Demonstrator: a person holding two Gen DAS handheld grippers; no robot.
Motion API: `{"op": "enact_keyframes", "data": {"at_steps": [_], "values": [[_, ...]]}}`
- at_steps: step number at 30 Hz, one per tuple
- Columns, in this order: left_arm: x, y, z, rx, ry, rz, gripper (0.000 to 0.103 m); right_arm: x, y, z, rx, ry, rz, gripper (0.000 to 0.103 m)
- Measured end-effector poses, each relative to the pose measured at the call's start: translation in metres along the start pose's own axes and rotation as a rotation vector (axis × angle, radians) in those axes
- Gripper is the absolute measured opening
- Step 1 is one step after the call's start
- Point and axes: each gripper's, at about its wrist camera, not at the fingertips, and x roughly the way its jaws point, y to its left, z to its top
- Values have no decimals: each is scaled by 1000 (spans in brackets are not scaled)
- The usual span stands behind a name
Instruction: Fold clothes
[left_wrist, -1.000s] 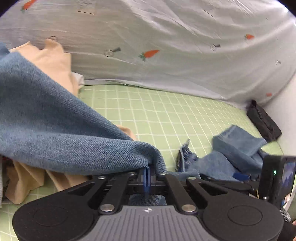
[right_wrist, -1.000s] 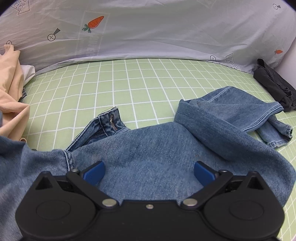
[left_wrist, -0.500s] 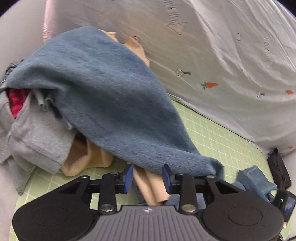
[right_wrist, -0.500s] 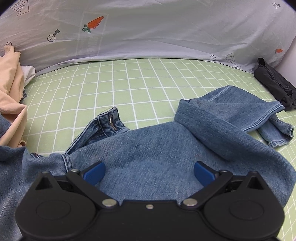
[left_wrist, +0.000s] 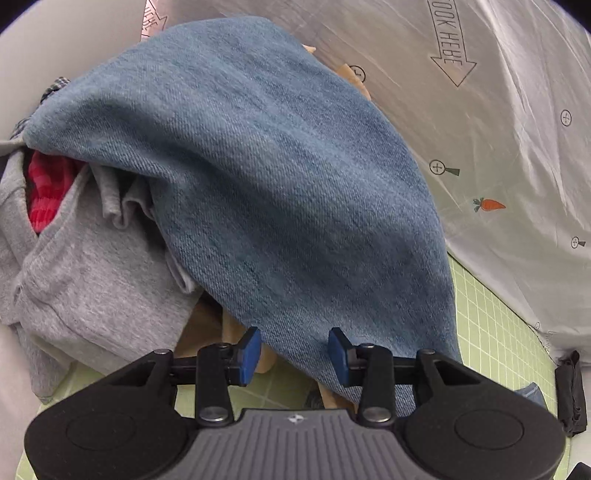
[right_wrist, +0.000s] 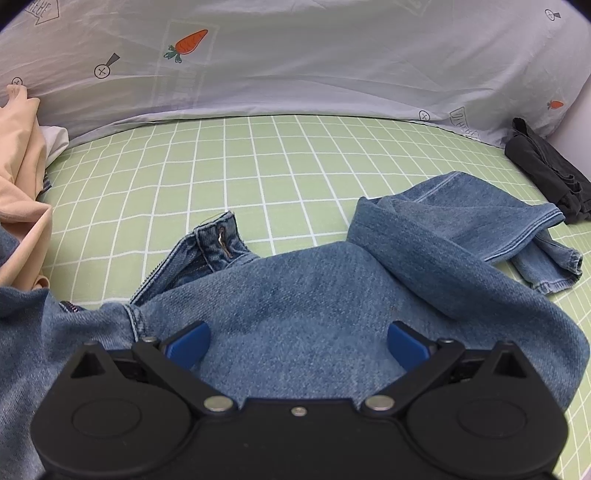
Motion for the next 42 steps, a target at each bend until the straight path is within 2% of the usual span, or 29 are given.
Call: {"op": "enact_keyframes", "data": {"at_steps": [5, 6, 7, 8, 13, 17, 20, 23, 26, 29, 33, 34, 35, 36, 37, 39, 42], "values": [[14, -8, -2, -29, 36, -26, 37, 1, 0, 0, -1, -2, 0, 103], [14, -9, -2, -35, 28, -26, 31, 1, 0, 0, -1, -3, 1, 103], [15, -10, -2, -42, 20, -27, 15, 1, -1, 0, -1, -3, 4, 103], [15, -12, -2, -37, 10, -22, 9, 1, -1, 0, 0, -3, 8, 103], [-8, -37, -6, 22, -87, -35, 5, -1, -5, -1, 2, -14, 29, 103], [-34, -80, -22, 165, -149, -45, 5, -8, -14, -3, 8, -35, 49, 103], [-44, -109, -42, 244, -153, -59, 5, -14, -28, -4, 13, -55, 61, 103], [-44, -135, -60, 251, -129, -84, 5, -23, -48, -5, 0, -79, 73, 103], [-44, -161, -93, 280, -106, -83, 5, -33, -79, -9, -18, -101, 79, 103], [-44, -187, -127, 277, -61, -125, 4, -40, -113, -15, -32, -108, 73, 103], [-36, -239, -167, 356, -32, -109, 2, -47, -165, -22, -37, -110, 50, 103], [-34, -250, -177, 366, -19, -123, 0, -48, -179, -23, -34, -112, 42, 103], [-32, -261, -183, 364, 10, -177, 0, -49, -197, -26, -30, -114, 28, 103], [-29, -276, -193, 347, 50, -263, 0, -50, -209, -27, -28, -115, 21, 103], [-27, -291, -201, 354, 77, -303, 0, -51, -223, -29, -24, -113, 15, 103], [-22, -335, -238, 479, 108, -303, 0, -51, -247, -34, -21, -109, -8, 103], [-13, -372, -280, 565, 155, -311, 0, -50, -281, -44, -21, -98, -21, 103]]}}
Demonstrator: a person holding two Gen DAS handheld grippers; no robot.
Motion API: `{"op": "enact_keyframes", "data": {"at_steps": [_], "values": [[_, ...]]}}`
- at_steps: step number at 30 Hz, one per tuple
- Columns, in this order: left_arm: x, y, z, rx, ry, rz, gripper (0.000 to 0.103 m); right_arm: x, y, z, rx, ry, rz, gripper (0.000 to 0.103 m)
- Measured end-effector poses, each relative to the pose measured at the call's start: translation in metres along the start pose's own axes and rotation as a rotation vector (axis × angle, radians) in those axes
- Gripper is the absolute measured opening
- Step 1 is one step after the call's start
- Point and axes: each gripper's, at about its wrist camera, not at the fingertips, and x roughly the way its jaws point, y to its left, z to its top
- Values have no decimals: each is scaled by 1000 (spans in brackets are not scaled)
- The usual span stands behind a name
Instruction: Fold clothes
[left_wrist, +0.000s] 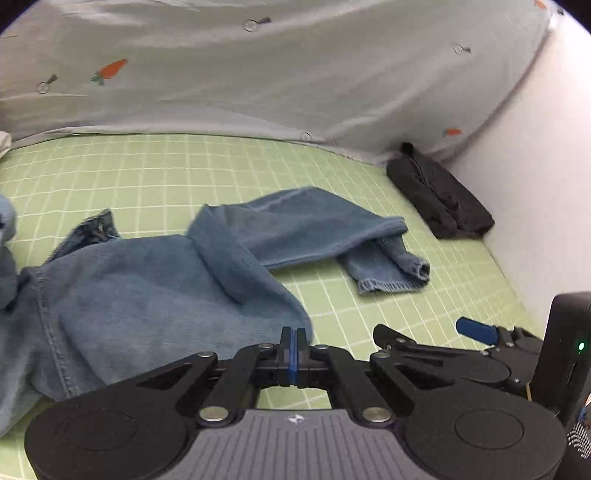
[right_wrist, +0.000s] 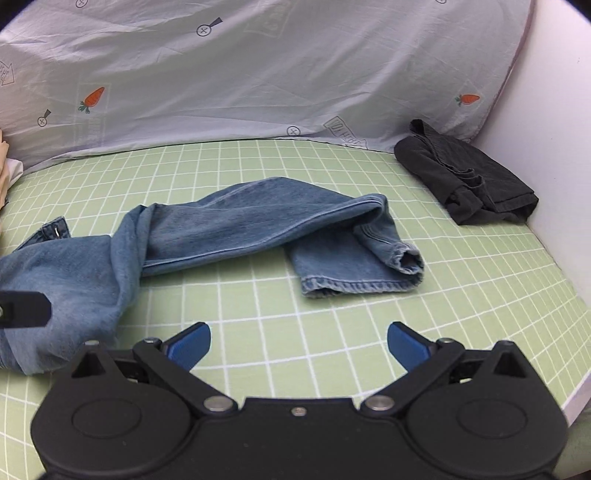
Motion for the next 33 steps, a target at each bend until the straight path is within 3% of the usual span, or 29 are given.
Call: {"op": "enact_keyframes", "data": {"at_steps": [4, 8, 12, 16, 21, 29, 33], "values": [[6, -6, -9, -28, -4, 69, 0, 3, -26, -9, 10, 11, 8, 103], [-11, 33, -8, -146, -45, 242, 1, 11, -32, -9, 17, 24, 37, 103], [-30, 90, -13, -278, -68, 438, 1, 19, -14, -4, -14, 29, 91, 103], [-36, 139, -23, -372, -37, 540, 2, 33, 12, 8, -23, 44, 171, 103], [-20, 179, -21, -438, 27, 524, 2, 67, 50, 37, -27, 48, 216, 103], [37, 191, 19, -343, 118, 522, 0, 158, 89, 80, -96, 127, 157, 103], [59, 188, 46, -291, 132, 539, 0, 196, 89, 105, -21, 117, 210, 103]]}}
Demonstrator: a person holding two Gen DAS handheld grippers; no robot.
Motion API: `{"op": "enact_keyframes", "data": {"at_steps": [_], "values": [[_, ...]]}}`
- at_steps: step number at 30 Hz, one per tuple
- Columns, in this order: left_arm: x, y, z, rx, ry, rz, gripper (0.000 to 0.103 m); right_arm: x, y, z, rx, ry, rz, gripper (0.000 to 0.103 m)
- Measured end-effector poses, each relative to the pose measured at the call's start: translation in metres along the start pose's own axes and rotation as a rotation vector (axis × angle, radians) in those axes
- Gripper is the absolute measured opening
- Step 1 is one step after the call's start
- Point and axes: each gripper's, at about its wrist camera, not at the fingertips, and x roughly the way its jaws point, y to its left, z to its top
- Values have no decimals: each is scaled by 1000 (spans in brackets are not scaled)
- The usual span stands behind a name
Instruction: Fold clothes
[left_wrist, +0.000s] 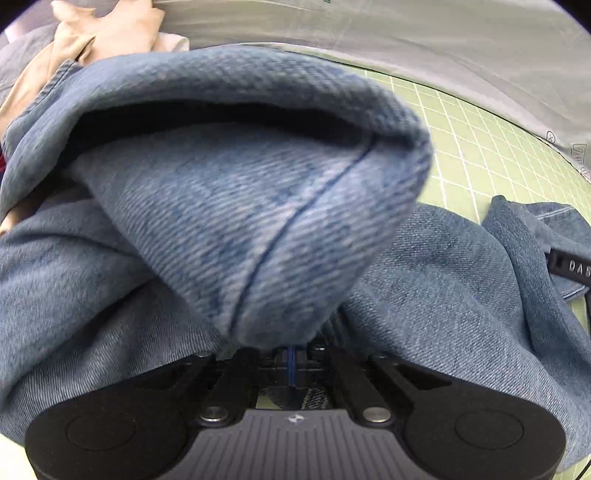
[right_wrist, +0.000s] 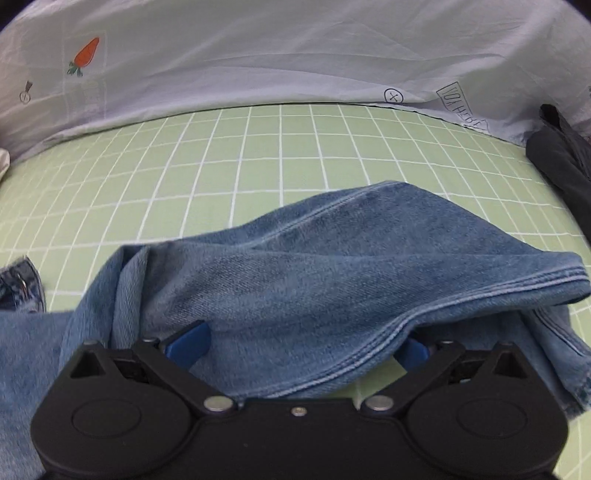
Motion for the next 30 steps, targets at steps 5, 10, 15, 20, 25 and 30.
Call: {"op": "enact_keyframes", "data": {"at_steps": [5, 10, 15, 20, 25, 30], "values": [[20, -28, 40, 3, -36, -27, 0, 44, -3, 54, 2, -48, 0, 103], [48, -74, 92, 32, -119, -46, 0, 96, -11, 121, -16, -94, 14, 103], [58, -94, 128, -3, -117, -118, 0, 122, -12, 176, -23, -37, -25, 99], [16, -74, 100, -14, -141, -192, 19, 57, 10, 142, -117, -130, -74, 97], [-35, -27, 51, -47, -172, -213, 19, -23, 38, 99, -104, -217, -2, 97], [-77, 31, 9, -173, -195, -238, 19, -80, 100, 81, -222, -328, 125, 98]]}}
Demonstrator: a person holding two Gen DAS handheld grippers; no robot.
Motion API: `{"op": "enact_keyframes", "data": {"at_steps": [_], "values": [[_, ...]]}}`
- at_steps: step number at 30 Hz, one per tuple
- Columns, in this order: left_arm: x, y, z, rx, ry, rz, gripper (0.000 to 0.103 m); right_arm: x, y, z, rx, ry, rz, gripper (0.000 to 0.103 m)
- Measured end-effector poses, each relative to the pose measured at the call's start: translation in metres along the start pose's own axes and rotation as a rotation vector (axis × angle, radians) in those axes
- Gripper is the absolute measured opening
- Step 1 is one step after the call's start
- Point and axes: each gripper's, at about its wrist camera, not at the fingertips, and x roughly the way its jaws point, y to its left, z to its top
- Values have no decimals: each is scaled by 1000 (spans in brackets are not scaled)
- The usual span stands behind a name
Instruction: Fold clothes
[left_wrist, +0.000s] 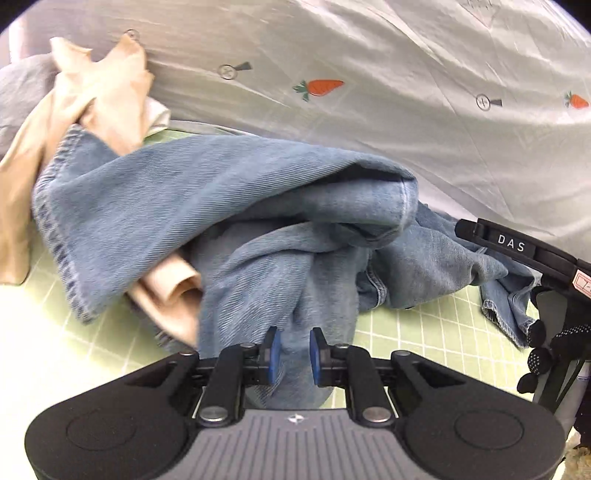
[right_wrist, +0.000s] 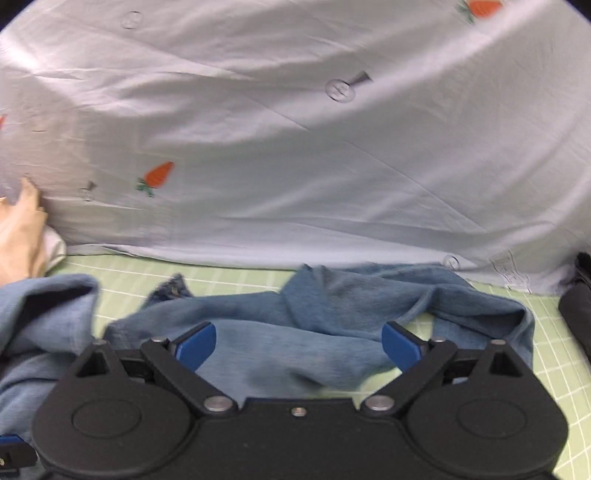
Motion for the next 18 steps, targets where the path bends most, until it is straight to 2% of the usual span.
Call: {"op": "enact_keyframes", "data": {"at_steps": [1, 4, 6, 8, 12, 14, 16, 17, 18], "values": [[-6, 9, -2, -28, -5, -10, 19, -6, 20, 2, -60, -32, 31, 98], [-22, 31, -5, -57, -17, 48, 22, -12, 73, 8, -205, -91, 81, 99], [-29, 48, -8, -43, -24, 101, 22, -17, 102, 9, -253, -105, 142, 99], [-36, 71, -11, -64, -28, 108, 22, -20, 131, 9, -297, -110, 190, 99], [-41, 105, -11, -102, -25, 109, 22, -2, 176, 5, -434, -84, 110, 99], [-42, 116, -9, -105, -24, 109, 22, 16, 188, 1, -496, -30, 109, 95], [-42, 122, -6, -109, -23, 104, 22, 28, 186, 2, -448, 41, 150, 75], [-41, 123, -5, -108, -26, 103, 22, 32, 180, 2, -397, 77, 179, 51], [-42, 123, -5, -104, -30, 103, 22, 33, 173, 4, -333, 107, 205, 32]]}}
